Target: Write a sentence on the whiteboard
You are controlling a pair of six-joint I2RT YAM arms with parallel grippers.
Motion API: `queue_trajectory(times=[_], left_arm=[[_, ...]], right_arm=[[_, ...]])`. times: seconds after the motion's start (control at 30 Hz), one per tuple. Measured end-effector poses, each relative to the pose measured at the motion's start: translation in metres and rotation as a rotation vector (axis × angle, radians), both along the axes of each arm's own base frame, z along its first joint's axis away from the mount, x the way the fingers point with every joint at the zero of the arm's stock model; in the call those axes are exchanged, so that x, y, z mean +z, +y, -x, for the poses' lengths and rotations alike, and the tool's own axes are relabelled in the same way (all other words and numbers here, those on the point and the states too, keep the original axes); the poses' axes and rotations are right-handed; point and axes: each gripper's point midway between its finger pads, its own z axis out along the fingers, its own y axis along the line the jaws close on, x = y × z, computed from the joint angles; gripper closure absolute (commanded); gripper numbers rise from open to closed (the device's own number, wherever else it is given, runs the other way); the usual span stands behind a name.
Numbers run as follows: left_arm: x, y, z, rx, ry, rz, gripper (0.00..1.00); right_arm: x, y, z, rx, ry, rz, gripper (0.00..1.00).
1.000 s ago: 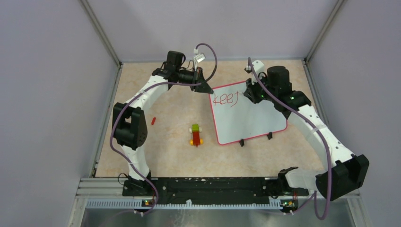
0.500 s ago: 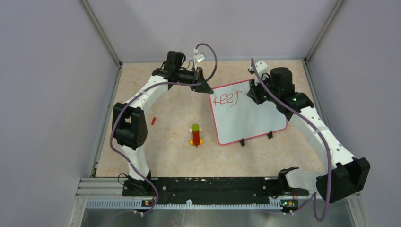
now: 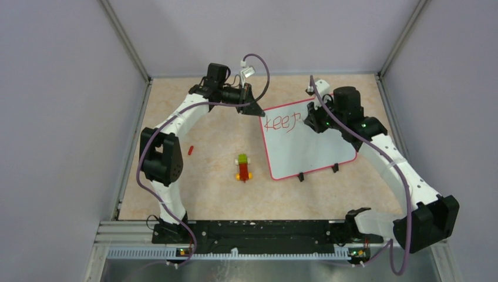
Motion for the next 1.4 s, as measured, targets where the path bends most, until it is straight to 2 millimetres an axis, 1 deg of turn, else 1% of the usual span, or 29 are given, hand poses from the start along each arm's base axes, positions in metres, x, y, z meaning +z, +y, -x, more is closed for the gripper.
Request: queue_trajectory(times=[0.17, 0.3, 0.5, 0.7, 0.93, 1.03, 1.2, 1.4], left_arm=[[-0.001, 0.0, -0.001, 0.007, -0.002, -0.005, 1.0], [-0.001, 0.0, -0.001, 0.008, -0.002, -0.006, 1.0], [-0.001, 0.0, -0.001, 0.004, -0.001, -0.005, 1.0], [-0.001, 0.001, 0.002, -0.007, -0.004, -0.006, 1.0], [0.003, 0.0, -0.003, -0.009, -0.023, -0.018, 1.0], [0.004, -0.001, -0.004, -0.011, -0.025, -0.02, 0.94], [0.003, -0.001, -0.004, -0.016, -0.032, -0.022, 0.8], [0.003, -0.001, -0.003, -0.02, -0.041, -0.017, 0.78]], right_arm=[[-0.004, 0.011, 0.002, 0.029, 0.017, -0.011, 1.0], [-0.003, 0.015, 0.001, 0.037, 0.023, -0.016, 1.0], [-0.002, 0.015, 0.003, 0.041, 0.03, -0.018, 1.0], [0.006, 0.013, 0.01, 0.06, 0.03, -0.042, 1.0], [0.016, 0.004, 0.019, 0.077, 0.036, -0.075, 1.0], [0.019, 0.002, 0.023, 0.086, 0.032, -0.082, 1.0], [0.02, -0.009, 0.023, 0.067, 0.035, -0.083, 1.0], [0.021, -0.017, 0.019, 0.041, 0.015, -0.061, 1.0]])
